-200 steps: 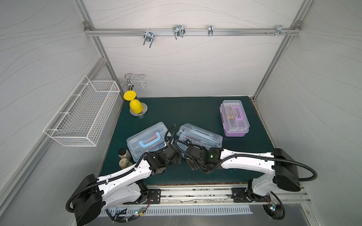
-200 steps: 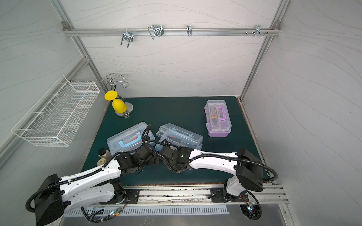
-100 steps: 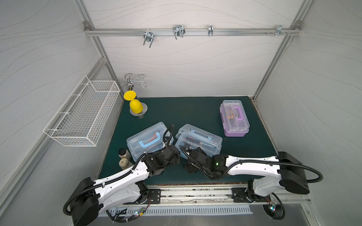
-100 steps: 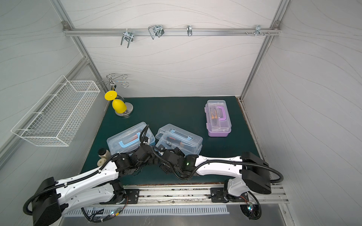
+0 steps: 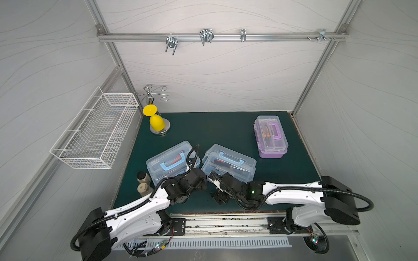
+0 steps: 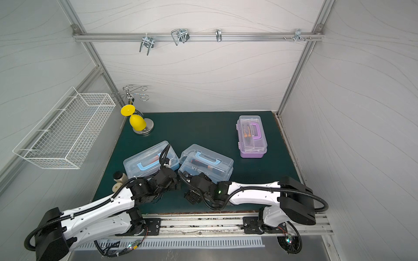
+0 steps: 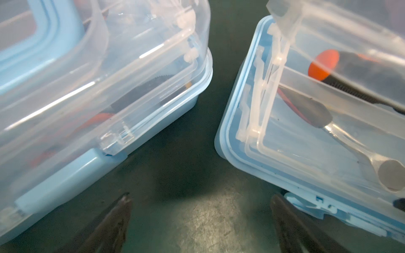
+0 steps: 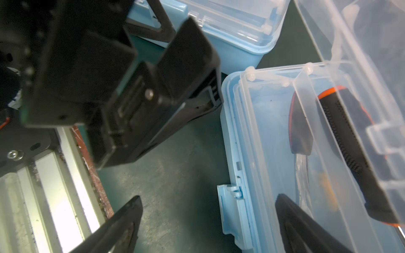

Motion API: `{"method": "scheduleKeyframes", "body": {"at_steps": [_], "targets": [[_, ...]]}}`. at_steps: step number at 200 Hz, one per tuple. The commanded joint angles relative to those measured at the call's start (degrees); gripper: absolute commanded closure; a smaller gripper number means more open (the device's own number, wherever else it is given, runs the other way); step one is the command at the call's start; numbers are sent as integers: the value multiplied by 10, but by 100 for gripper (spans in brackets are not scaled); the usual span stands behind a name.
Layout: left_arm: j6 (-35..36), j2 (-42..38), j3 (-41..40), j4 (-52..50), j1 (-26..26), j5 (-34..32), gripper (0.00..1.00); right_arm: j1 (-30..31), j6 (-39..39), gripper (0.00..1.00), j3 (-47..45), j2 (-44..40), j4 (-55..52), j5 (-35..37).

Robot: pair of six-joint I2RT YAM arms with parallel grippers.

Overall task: Close toolboxes
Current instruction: Close the toolbox lid.

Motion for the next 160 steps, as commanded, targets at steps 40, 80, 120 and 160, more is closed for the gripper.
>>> {"method": "scheduleKeyframes", "body": {"at_steps": [40,80,120,160], "targets": [[0,-21,5,-19,3,-26,1,61,27,6,-10,23,34,-62],[-5,-17,-1,-19,2,-29,1,66,15,5,5,17,55,1],[-7,8,-12,8,4,-18,1,67,-15,3,20,-1,64,18],[-7,37,-16,34,5,-2,1,66,-30,3,20,-13,82,8]]}}
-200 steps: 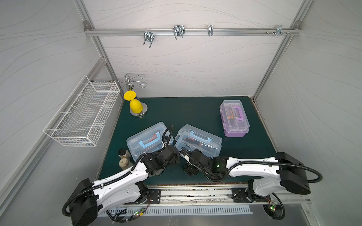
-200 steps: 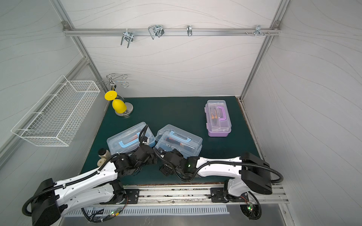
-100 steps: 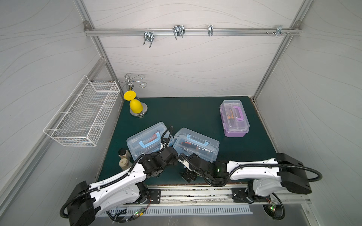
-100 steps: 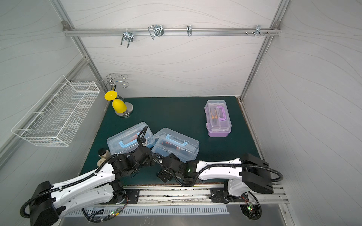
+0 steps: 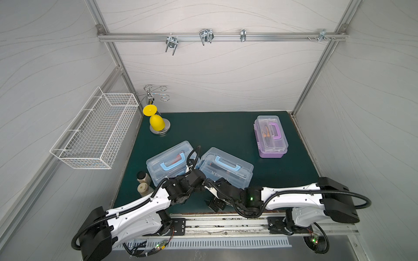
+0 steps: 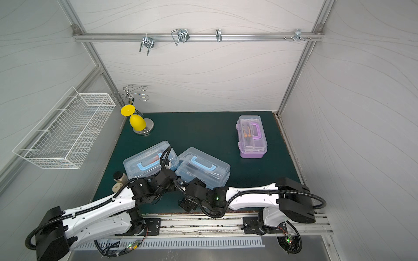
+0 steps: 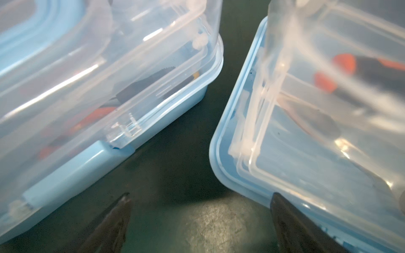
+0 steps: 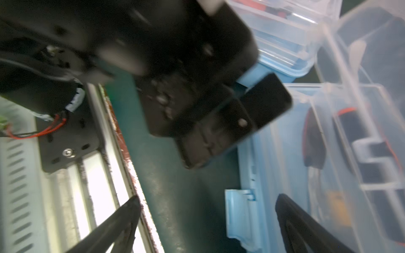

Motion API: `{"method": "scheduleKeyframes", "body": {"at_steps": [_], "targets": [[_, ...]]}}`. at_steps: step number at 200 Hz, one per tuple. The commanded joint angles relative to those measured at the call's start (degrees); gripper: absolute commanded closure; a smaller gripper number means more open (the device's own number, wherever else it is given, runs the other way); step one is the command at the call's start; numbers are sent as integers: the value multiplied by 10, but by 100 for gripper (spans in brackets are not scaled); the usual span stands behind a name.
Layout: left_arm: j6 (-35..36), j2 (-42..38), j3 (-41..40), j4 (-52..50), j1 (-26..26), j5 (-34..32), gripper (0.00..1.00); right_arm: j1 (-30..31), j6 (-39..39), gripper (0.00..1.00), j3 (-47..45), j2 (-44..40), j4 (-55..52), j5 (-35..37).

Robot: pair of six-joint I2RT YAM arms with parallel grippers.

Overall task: Close toolboxes
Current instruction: Close the toolbox lid.

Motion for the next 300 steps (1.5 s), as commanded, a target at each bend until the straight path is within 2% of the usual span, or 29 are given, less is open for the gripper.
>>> {"method": "scheduleKeyframes", "body": {"at_steps": [1,42,97,152,190,256,300], "targets": [[-9,16,-8,31,3,2,1,8,-20,3,12,-22,37,-17],[-7,19,-7,33,5,3,1,7,-25,1,6,-23,35,-73],[-7,1,-2,5,6,0,1,7,45,1,-21,-30,-19,-42],[6,-33,31,-46,6,-6,1,9,161,1,-18,-89,-189,-4],[30,-28,75,-66,5,-7,1,13,199,1,13,-141,-295,34],[99,0,160,-77,6,11,1,10,311,1,93,-177,-501,164],[141,60,209,-59,20,50,1,-16,359,1,78,-201,-554,138]]}}
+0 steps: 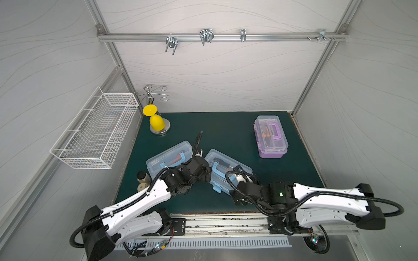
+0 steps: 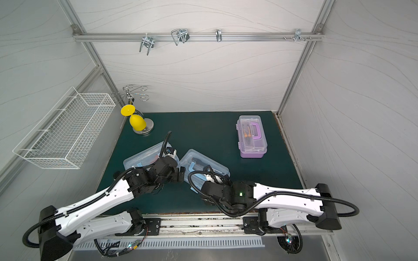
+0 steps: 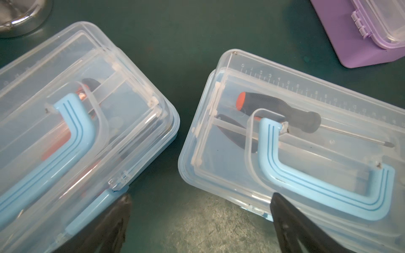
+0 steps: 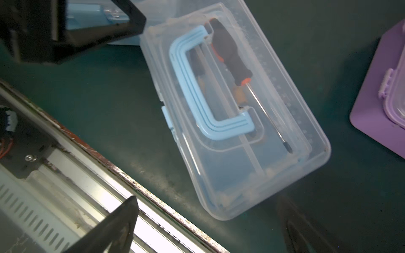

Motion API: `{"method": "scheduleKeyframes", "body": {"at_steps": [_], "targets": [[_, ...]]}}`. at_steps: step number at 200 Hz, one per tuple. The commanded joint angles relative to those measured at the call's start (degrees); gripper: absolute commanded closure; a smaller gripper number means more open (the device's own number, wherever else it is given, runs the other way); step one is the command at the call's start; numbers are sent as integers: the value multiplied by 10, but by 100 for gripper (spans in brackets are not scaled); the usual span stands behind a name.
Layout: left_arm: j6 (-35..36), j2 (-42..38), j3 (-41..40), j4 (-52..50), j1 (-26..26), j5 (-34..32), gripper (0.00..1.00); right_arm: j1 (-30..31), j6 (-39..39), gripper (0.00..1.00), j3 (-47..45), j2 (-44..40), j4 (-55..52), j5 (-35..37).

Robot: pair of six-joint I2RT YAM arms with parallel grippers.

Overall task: Close toolboxes
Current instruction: Close the toolbox lid, then adjust the toolbox at the center of the board.

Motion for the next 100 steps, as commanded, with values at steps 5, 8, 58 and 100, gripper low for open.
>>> {"method": "scheduleKeyframes", "body": {"at_steps": [5,8,58,100], "targets": [[38,30,41,17,13,28,0,-11,51,1,-15,-26,-74,7],[40,34,43,20,16,33,1,-13,53,1,-18,-29,-74,4],[59,95,69,67,55,95,1,-36,49,1,-72,-57,-34,-51],[71,155,93,79,57,105,1,-70,45,1,-94,-40,4,-78]]}}
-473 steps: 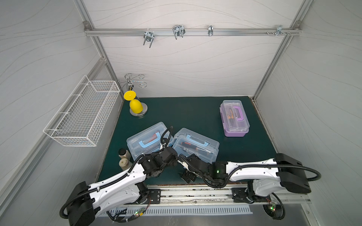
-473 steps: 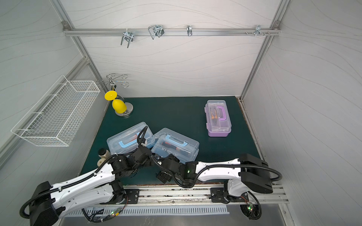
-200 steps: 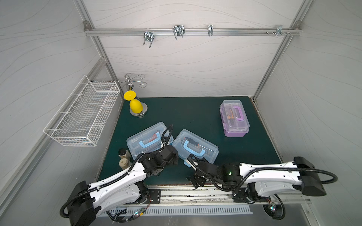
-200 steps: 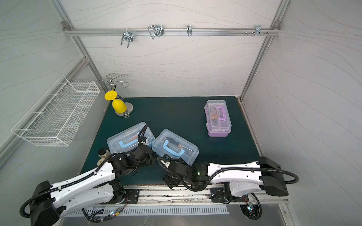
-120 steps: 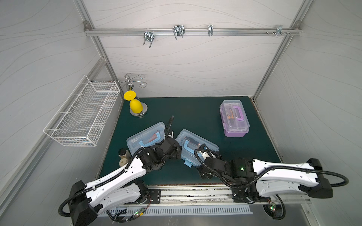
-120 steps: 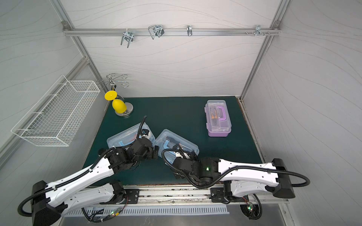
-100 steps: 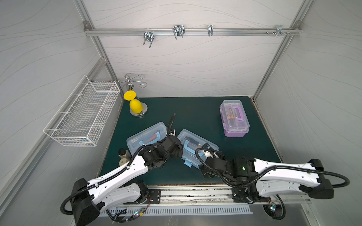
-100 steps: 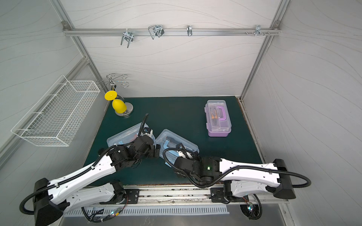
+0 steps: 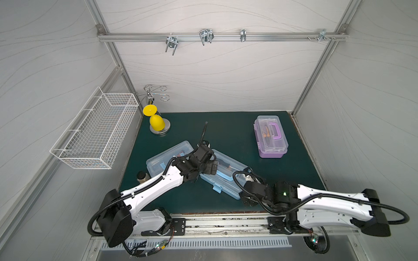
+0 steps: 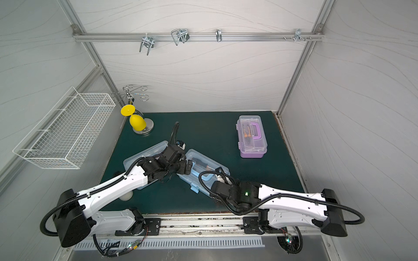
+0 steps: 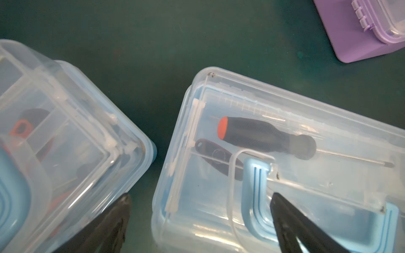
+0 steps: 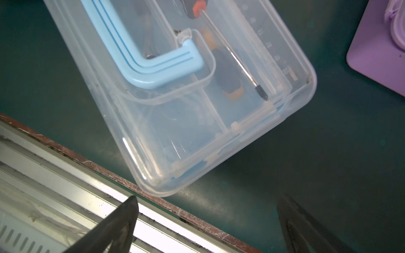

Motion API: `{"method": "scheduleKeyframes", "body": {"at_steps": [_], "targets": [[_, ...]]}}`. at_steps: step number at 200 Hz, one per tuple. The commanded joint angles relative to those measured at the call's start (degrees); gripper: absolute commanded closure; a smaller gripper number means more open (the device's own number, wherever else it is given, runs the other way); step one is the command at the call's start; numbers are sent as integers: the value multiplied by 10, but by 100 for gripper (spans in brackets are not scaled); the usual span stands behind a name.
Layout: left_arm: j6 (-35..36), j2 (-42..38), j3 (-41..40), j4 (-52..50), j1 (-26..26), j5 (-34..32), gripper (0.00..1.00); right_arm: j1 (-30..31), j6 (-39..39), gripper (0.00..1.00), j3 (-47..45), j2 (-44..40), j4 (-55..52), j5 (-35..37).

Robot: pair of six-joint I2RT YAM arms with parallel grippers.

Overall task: Close toolboxes
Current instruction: Adjust the toolbox at the center of the board.

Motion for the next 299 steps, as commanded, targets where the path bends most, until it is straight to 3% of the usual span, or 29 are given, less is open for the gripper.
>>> {"method": "scheduleKeyframes", "body": {"at_steps": [1,45,115,184,299], "targets": [[16,24,32,26,3,13,1,-19,10,1,-6,9,22,-19],[17,54,33,33,5,11,1,-93,2,1,-14,11,40,-27],[2,60,11,36,5,36,1,-229,-77,2,9,35,50,-51],[-12,56,-6,42,3,56,1,-365,-157,7,43,88,119,-129],[3,63,30,-11,-23,6,1,-446,-212,9,143,231,167,-194]]}}
